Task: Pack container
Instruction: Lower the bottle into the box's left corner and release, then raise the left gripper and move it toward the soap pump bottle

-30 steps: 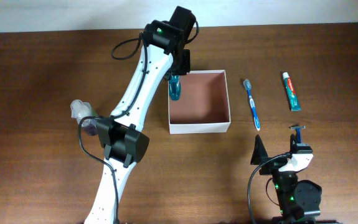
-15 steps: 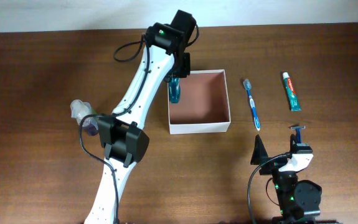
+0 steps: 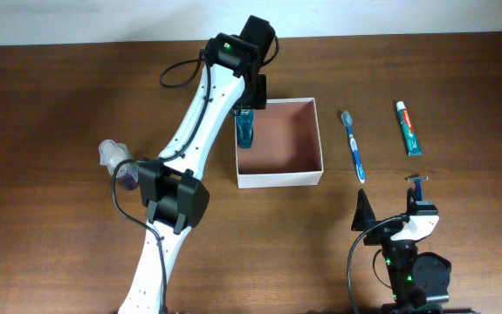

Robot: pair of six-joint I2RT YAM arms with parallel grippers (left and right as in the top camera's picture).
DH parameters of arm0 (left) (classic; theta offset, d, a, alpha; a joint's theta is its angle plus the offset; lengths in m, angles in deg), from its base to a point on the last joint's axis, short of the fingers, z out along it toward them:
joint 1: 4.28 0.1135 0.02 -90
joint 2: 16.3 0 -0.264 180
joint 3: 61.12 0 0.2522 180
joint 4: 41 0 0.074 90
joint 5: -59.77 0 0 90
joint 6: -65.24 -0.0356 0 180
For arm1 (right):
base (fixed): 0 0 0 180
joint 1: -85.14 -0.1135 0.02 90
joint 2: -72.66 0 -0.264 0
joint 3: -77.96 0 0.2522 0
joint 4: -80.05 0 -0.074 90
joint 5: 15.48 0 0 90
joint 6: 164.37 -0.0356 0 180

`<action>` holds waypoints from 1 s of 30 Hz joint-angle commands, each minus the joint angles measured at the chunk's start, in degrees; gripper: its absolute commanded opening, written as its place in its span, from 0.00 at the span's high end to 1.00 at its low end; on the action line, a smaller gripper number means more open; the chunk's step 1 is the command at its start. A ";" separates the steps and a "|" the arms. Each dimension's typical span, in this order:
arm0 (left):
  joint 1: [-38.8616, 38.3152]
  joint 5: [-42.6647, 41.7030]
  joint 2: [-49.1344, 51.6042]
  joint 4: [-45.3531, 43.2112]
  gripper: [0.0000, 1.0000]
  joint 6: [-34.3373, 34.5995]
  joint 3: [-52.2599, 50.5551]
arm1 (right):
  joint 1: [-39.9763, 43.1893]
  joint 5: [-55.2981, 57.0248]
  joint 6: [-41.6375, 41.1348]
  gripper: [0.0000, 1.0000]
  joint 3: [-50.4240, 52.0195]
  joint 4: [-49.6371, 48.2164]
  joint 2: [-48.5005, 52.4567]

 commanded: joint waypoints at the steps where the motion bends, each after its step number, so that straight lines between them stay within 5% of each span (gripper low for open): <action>1: -0.13 0.68 0.98 -0.26 0.43 -0.48 -0.02 | -0.37 -0.11 0.17 0.01 0.26 0.33 -0.44; 15: 0.81 1.84 0.92 2.56 0.33 -6.16 18.34 | -0.37 -0.11 0.17 0.02 0.26 0.33 -0.44; 24: 7.93 3.43 -3.85 12.85 0.07 -6.19 26.21 | -0.37 -0.11 0.17 0.02 0.26 0.33 -0.44; 26: 11.30 -0.35 -6.36 13.42 0.01 -11.54 26.08 | -0.37 -0.11 0.17 0.02 0.26 0.35 -0.44; 30: 15.56 -3.76 -10.03 13.42 0.01 -11.69 26.05 | -0.37 -0.11 0.17 0.02 0.26 0.33 -0.44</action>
